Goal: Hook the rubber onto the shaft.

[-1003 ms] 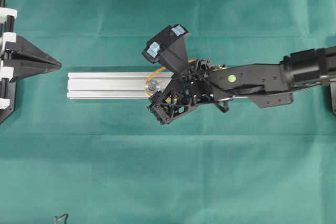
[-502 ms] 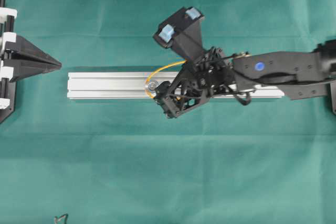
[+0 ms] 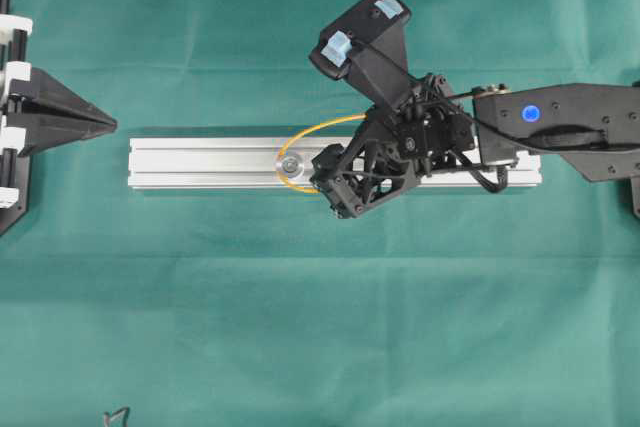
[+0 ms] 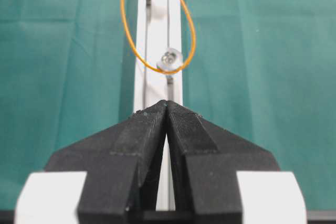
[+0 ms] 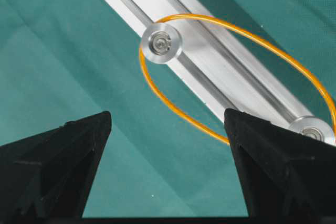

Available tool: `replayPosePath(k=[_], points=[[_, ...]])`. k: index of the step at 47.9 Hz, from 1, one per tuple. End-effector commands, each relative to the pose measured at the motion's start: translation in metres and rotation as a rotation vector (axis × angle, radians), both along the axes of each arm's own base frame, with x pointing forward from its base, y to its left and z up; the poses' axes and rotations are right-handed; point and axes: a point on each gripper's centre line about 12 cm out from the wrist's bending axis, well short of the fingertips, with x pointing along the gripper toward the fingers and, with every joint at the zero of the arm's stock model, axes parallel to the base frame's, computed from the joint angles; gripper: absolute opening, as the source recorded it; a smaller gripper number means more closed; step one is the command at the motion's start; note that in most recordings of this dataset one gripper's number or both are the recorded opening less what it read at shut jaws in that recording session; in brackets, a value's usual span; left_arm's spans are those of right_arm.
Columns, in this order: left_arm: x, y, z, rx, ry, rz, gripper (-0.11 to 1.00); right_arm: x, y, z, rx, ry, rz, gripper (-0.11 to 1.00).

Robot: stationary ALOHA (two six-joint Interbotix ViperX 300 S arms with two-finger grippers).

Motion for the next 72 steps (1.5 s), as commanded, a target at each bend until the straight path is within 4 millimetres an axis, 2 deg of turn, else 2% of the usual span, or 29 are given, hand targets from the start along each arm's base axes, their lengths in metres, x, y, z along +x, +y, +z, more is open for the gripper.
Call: replayPosePath(k=[1,33,52,72], points=[[0.003,0.0,0.013,0.003,-0.032,0.001,0.02,-0.001,0.001,0.02,-0.01,-0.052,0.016,0.92],[0.003,0.0,0.013,0.002,-0.032,0.001,0.02,-0.004,0.0,0.019,-0.331,0.037,0.482,0.91],[0.003,0.0,0.013,0.002,-0.032,0.002,0.02,-0.009,-0.001,0.023,-0.339,0.048,0.489,0.91],[0.003,0.0,0.013,0.002,-0.032,0.001,0.02,-0.046,-0.006,0.03,-0.341,0.076,0.485,0.91]])
